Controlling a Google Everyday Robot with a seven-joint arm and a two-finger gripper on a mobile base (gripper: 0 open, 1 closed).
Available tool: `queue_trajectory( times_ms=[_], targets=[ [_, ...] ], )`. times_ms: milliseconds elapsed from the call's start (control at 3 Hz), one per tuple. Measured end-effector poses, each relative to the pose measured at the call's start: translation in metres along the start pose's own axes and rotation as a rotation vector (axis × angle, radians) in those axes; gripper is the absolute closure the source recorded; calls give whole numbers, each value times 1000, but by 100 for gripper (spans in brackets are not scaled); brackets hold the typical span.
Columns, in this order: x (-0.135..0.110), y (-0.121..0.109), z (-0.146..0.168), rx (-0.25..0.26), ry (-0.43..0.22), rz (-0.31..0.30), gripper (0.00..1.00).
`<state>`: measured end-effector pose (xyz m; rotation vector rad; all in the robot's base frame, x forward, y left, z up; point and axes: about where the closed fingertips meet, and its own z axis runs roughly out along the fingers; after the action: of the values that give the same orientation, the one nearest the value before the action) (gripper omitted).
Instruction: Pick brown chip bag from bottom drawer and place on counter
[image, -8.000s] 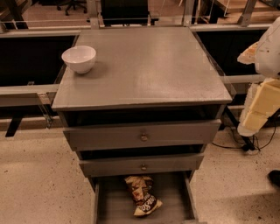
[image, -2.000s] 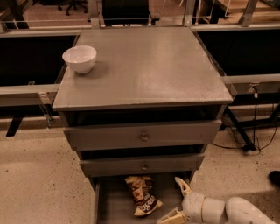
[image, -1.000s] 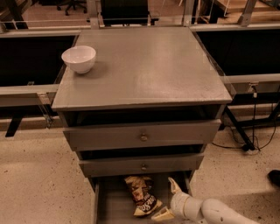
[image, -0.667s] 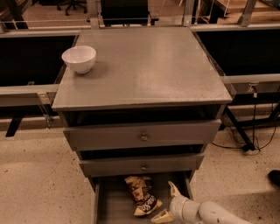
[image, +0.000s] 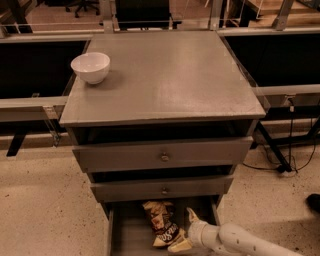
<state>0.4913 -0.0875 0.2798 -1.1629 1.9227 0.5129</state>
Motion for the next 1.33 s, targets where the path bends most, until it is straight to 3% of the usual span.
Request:
queue_trajectory(
  times_ms=[333,667,1000,1333],
  targets=[
    [18,-6,35,-15,23,52,0],
    [37,-5,66,11,18,100,0],
    [35,-13,94,30,11,58,0],
    [19,-19,110,13,-21,41,0]
  ],
)
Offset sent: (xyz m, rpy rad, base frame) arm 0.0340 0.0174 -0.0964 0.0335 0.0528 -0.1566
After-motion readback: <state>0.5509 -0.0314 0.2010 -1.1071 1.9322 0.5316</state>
